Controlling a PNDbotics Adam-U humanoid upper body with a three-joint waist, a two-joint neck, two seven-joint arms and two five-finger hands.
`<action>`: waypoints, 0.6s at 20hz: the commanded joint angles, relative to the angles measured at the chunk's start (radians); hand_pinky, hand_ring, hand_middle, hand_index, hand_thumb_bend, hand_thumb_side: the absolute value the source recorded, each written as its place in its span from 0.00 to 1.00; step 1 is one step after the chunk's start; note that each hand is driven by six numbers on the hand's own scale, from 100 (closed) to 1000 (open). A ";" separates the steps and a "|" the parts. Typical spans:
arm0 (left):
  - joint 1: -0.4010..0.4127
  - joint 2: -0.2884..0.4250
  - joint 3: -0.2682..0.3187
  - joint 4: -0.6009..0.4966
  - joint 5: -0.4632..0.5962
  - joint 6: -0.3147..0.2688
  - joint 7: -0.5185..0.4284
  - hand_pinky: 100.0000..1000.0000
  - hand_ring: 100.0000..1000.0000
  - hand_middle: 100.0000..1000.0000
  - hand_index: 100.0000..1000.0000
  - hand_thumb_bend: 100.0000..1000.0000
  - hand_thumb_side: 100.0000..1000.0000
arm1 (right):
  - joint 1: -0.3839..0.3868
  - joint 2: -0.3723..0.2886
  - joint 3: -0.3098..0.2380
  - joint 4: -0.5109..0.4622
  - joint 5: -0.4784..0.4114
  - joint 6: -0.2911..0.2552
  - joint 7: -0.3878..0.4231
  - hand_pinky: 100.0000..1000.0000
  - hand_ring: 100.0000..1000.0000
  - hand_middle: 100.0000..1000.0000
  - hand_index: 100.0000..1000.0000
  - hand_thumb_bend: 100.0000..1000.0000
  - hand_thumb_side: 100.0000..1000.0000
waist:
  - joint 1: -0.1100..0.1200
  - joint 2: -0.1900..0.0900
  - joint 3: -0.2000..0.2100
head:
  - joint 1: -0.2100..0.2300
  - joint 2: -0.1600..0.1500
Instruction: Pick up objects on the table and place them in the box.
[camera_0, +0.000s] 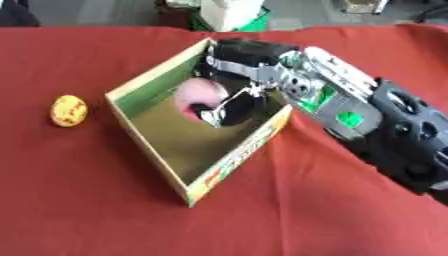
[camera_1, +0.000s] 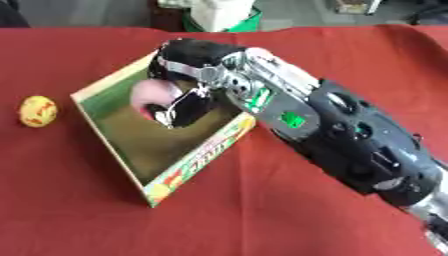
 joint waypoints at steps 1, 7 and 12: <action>-0.004 0.010 0.001 -0.017 0.003 0.001 -0.004 0.61 0.61 0.72 0.74 0.00 0.90 | -0.019 0.002 -0.003 0.014 0.016 -0.023 0.037 0.66 0.66 0.43 0.66 0.00 0.23 | 0.003 -0.015 0.001 | -0.003 0.000; -0.005 0.008 -0.002 -0.017 0.005 0.003 -0.006 0.61 0.61 0.72 0.74 0.00 0.90 | -0.032 0.013 -0.005 0.044 0.035 -0.060 0.103 0.71 0.75 0.60 0.85 0.00 0.32 | 0.003 -0.015 -0.001 | -0.005 0.002; -0.005 0.007 -0.003 -0.017 0.006 0.005 -0.007 0.61 0.61 0.72 0.74 0.00 0.90 | -0.043 0.019 -0.019 0.062 0.046 -0.060 0.121 0.76 0.81 0.71 0.93 0.07 0.39 | 0.003 -0.017 0.000 | -0.005 0.003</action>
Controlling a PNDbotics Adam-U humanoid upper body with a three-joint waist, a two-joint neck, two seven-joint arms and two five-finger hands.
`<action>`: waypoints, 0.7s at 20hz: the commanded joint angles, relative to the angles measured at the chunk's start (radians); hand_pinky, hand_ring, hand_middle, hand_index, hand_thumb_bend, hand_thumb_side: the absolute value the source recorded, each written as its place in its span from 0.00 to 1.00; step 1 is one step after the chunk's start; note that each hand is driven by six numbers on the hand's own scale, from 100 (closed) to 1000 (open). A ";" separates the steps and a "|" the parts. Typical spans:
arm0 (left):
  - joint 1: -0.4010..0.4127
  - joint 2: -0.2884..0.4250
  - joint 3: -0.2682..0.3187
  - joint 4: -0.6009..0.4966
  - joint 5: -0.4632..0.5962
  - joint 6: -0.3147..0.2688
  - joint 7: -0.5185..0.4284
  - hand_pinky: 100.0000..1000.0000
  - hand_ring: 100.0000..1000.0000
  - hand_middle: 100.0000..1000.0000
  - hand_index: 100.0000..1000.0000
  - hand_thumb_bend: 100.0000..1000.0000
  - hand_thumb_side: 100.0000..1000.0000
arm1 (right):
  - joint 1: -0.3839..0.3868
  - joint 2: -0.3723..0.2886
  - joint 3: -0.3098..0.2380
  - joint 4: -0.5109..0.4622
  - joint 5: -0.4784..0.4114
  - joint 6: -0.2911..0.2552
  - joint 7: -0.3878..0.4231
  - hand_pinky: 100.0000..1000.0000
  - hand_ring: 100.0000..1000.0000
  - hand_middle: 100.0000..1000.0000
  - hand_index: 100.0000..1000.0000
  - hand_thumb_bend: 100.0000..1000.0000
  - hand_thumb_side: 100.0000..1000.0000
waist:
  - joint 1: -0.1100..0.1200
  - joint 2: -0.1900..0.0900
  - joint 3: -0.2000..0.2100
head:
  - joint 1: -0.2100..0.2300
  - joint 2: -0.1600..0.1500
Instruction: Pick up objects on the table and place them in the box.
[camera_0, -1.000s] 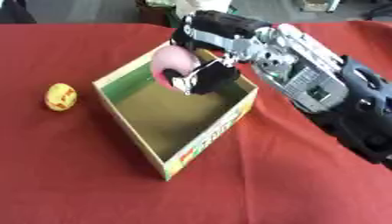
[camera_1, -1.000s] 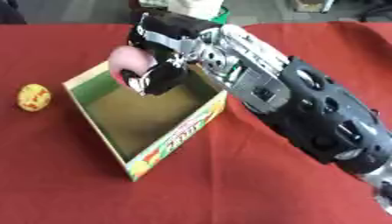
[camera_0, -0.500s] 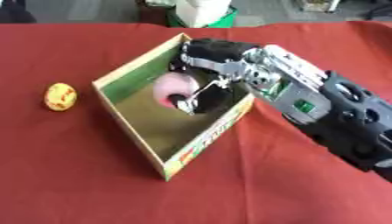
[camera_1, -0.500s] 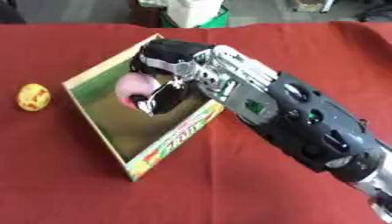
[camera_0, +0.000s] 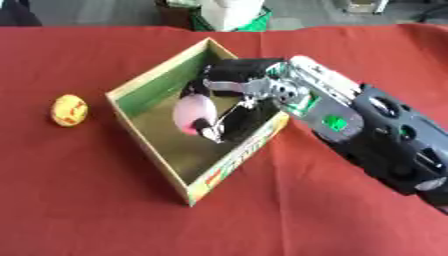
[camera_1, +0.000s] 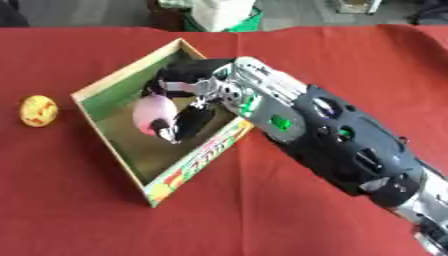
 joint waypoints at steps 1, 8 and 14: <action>-0.005 0.007 0.000 -0.017 0.005 0.002 -0.004 0.61 0.61 0.72 0.74 0.00 0.90 | -0.031 0.001 -0.024 0.011 0.013 0.000 0.016 0.77 0.82 0.72 0.94 0.12 0.40 | 0.002 -0.018 0.000 | -0.004 0.002; -0.004 0.003 -0.001 -0.017 0.007 0.005 -0.006 0.61 0.61 0.72 0.74 0.00 0.90 | -0.050 0.026 -0.043 0.090 0.038 -0.010 0.040 0.80 0.85 0.76 0.98 0.28 0.40 | 0.003 -0.019 0.002 | -0.005 0.003; -0.002 -0.001 -0.001 -0.017 0.006 0.007 -0.006 0.61 0.61 0.72 0.74 0.00 0.90 | -0.043 0.022 -0.111 0.065 0.000 0.006 0.014 0.81 0.84 0.75 0.98 0.38 0.43 | 0.005 -0.016 -0.001 | 0.000 0.003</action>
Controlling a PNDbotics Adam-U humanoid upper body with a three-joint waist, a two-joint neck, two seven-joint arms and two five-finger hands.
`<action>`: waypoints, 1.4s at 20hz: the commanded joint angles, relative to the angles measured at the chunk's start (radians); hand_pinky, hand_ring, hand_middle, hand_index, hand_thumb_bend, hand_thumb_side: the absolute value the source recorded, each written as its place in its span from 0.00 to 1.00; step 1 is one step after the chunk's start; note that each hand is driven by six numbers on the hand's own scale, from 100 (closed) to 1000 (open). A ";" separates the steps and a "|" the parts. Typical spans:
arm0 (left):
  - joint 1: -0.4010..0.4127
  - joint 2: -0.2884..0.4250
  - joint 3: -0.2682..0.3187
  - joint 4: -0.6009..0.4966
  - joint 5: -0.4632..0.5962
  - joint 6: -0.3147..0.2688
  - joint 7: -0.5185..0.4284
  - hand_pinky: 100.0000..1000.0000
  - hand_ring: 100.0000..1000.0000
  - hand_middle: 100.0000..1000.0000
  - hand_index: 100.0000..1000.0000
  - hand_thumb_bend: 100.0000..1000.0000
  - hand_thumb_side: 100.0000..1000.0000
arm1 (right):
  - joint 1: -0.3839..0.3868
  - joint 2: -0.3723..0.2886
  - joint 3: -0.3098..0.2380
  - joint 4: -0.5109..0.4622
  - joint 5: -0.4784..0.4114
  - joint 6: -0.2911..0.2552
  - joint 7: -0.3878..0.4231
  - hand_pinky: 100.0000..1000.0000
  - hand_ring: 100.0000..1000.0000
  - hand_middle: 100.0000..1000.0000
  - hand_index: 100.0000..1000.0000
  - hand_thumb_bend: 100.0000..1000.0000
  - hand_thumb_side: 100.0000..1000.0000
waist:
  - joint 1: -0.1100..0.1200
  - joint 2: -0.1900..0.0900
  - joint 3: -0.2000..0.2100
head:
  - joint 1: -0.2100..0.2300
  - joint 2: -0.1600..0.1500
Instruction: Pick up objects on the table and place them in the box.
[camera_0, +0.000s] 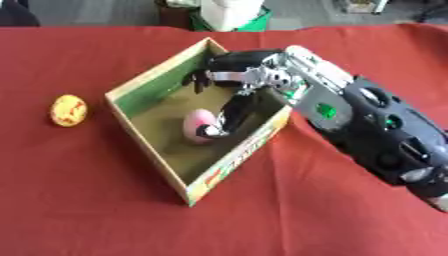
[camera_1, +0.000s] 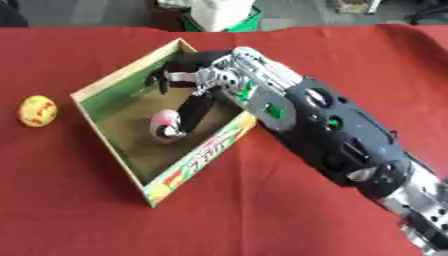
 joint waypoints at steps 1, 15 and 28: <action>-0.003 0.008 0.001 -0.017 0.003 0.001 0.000 0.61 0.61 0.72 0.74 0.00 0.90 | -0.014 -0.018 -0.070 -0.059 -0.041 0.024 -0.029 0.81 0.84 0.74 0.97 0.40 0.44 | 0.006 -0.016 -0.002 | 0.004 0.004; -0.028 0.066 0.011 -0.017 -0.017 -0.012 0.023 0.62 0.61 0.72 0.74 0.00 0.86 | 0.155 -0.196 -0.343 -0.538 -0.391 0.194 -0.327 0.81 0.79 0.70 0.95 0.38 0.65 | 0.028 -0.009 -0.035 | 0.061 0.004; -0.092 0.331 0.038 -0.017 -0.178 0.114 0.092 0.63 0.64 0.76 0.82 0.00 0.74 | 0.380 -0.275 -0.469 -0.542 -0.648 -0.065 -0.773 0.81 0.80 0.74 0.94 0.04 0.80 | 0.040 -0.026 -0.062 | 0.096 0.030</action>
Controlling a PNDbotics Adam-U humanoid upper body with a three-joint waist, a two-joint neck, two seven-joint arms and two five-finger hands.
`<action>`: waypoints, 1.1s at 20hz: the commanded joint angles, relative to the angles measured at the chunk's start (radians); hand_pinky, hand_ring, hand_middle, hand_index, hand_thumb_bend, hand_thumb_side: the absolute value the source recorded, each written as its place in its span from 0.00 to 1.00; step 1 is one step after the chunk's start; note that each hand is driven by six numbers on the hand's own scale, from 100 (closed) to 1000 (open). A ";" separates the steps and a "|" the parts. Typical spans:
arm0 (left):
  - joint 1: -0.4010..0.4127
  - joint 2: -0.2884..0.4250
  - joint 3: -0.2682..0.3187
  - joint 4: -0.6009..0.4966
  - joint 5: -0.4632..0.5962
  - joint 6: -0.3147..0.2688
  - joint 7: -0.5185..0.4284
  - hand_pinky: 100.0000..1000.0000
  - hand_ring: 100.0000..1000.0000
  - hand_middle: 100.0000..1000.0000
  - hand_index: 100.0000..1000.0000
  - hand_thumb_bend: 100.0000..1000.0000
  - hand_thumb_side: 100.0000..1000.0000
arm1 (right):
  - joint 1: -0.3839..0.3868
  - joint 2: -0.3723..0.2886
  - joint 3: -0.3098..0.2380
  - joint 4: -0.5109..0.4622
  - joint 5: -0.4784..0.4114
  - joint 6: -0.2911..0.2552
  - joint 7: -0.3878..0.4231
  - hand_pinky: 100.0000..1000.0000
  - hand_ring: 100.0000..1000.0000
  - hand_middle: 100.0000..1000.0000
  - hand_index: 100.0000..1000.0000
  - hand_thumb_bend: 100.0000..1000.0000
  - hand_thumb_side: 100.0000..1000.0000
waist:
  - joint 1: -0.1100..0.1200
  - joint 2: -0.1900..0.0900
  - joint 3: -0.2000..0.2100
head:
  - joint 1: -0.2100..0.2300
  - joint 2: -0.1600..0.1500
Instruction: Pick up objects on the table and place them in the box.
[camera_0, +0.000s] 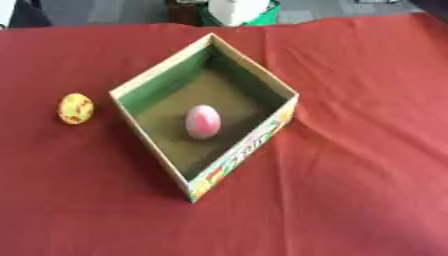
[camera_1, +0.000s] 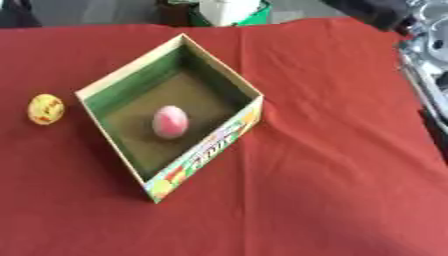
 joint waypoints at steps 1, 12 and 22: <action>-0.012 0.107 0.013 -0.017 -0.055 0.074 -0.014 0.64 0.65 0.76 0.83 0.00 0.74 | 0.022 -0.033 -0.036 -0.019 -0.045 -0.096 -0.060 0.81 0.80 0.74 0.94 0.03 0.81 | 0.001 -0.024 -0.003 | 0.011 0.017; -0.058 0.332 0.003 -0.017 -0.247 0.368 -0.289 0.70 0.72 0.79 0.89 0.00 0.67 | 0.144 -0.007 -0.083 -0.019 -0.076 -0.187 -0.158 0.81 0.80 0.74 0.93 0.01 0.80 | -0.009 -0.051 -0.013 | 0.032 0.060; -0.171 0.449 -0.077 0.052 -0.357 0.429 -0.678 0.77 0.81 0.83 0.95 0.00 0.83 | 0.177 0.005 -0.107 -0.019 -0.086 -0.210 -0.192 0.81 0.80 0.73 0.93 0.01 0.78 | -0.013 -0.057 -0.016 | 0.038 0.051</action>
